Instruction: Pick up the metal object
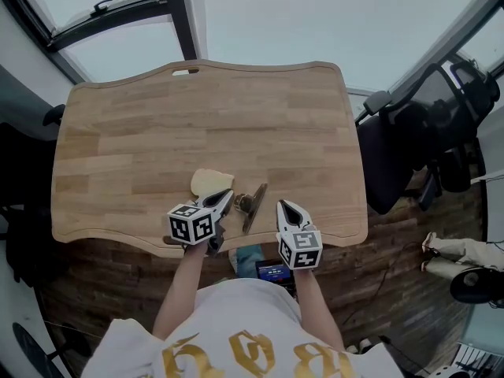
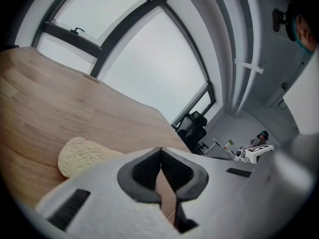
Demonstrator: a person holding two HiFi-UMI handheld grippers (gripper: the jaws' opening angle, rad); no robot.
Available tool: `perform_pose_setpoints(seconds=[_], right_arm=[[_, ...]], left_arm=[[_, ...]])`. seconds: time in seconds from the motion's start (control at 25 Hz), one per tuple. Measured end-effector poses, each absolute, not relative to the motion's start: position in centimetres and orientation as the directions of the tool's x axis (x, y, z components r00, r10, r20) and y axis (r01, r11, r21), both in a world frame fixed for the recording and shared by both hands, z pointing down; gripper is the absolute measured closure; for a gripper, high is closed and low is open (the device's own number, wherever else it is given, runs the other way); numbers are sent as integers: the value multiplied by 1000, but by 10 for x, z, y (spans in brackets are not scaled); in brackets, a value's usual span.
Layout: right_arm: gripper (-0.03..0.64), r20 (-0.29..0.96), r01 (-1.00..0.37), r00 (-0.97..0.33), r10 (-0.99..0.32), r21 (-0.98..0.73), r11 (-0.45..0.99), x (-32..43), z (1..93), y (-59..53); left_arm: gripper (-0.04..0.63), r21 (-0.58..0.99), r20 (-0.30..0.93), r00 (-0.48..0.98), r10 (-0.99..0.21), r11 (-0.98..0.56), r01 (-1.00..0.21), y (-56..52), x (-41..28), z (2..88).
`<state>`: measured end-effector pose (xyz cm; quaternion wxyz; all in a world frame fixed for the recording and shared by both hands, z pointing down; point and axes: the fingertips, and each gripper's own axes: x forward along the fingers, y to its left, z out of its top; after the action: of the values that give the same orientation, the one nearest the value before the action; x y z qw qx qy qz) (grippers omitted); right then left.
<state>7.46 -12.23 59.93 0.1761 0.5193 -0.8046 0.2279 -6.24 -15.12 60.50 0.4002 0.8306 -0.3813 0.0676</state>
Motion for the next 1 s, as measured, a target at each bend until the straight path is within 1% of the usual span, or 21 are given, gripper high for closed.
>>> perform_pose_setpoints(seconds=[0.24, 0.6, 0.68, 0.8, 1.0], right_arm=[[604, 546, -909, -416, -728, -228, 348, 75, 614, -128], [604, 580, -906, -423, -696, -242, 349, 72, 630, -131], [604, 588, -909, -416, -693, -246, 337, 74, 635, -132], [604, 606, -914, -404, -685, -247, 322, 80, 643, -133], [604, 616, -917, -399, -679, -252, 310, 85, 647, -136]], left_arm=[[574, 658, 449, 737, -506, -371, -655, -147, -55, 628], [570, 696, 488, 764, -423, -340, -633, -147, -47, 653], [518, 700, 498, 771, -397, -341, -628, -147, -44, 659], [517, 704, 515, 776, -365, -335, -625, -146, -38, 667], [481, 730, 529, 794, -299, -317, -605, -143, -29, 681]])
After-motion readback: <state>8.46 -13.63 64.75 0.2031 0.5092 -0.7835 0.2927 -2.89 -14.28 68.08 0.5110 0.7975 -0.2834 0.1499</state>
